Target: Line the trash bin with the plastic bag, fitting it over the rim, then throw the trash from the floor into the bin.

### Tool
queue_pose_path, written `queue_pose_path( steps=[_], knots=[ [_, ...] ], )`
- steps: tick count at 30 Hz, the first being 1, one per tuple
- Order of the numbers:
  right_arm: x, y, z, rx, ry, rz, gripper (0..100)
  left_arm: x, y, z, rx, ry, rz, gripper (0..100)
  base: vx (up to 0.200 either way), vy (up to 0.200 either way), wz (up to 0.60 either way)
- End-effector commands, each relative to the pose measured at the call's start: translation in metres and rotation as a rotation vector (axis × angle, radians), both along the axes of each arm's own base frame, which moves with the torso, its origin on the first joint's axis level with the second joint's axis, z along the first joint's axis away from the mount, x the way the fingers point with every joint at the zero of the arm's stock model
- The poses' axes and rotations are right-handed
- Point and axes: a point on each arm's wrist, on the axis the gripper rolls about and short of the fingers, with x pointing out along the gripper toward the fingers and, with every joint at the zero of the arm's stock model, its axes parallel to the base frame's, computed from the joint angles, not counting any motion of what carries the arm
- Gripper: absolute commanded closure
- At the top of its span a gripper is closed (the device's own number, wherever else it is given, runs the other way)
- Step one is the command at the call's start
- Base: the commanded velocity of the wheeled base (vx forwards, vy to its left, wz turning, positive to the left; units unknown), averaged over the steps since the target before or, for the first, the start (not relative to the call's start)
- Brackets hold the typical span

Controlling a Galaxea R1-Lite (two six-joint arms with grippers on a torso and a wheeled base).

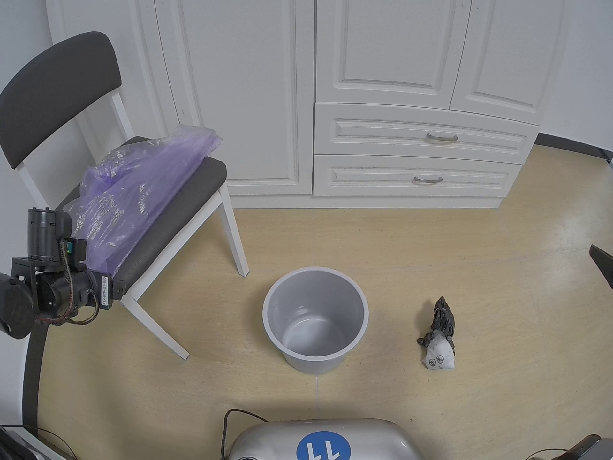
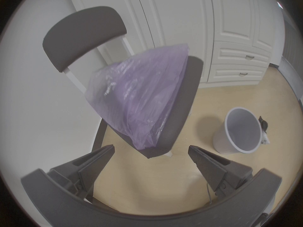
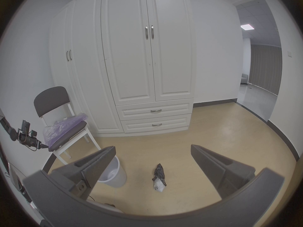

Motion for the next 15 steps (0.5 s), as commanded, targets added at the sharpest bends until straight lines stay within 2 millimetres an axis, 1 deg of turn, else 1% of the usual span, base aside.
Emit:
queue_pose_path(
  steps=[1,4,6,8,9,10,15],
  knots=[
    [0.011,0.000,-0.002,0.004,0.037,0.001,0,0.037,0.011,-0.029,0.016,0.077,0.061,0,0.000,0.000,0.00],
    [0.010,0.000,-0.002,0.004,0.034,0.002,0,0.049,0.017,-0.029,0.042,0.055,0.117,0,0.000,0.000,0.00],
    [0.010,0.000,-0.002,0.005,0.034,0.002,0,0.052,0.023,-0.024,0.046,0.017,0.144,0,0.000,0.000,0.00],
    [0.009,0.000,-0.001,0.005,0.028,0.002,0,0.049,0.028,-0.016,0.044,-0.019,0.155,0,0.000,0.000,0.00],
    [0.009,0.000,-0.002,0.005,0.029,0.002,0,0.049,0.028,-0.016,0.044,-0.019,0.155,0,0.000,0.000,0.00],
    [0.009,0.000,-0.001,0.005,0.028,0.002,0,0.042,0.030,-0.006,0.041,-0.043,0.159,0,0.000,0.000,0.00],
    [0.011,0.000,-0.004,0.006,0.041,0.002,0,0.031,0.034,0.003,-0.002,-0.064,0.126,0,0.000,0.000,0.00]
  ],
)
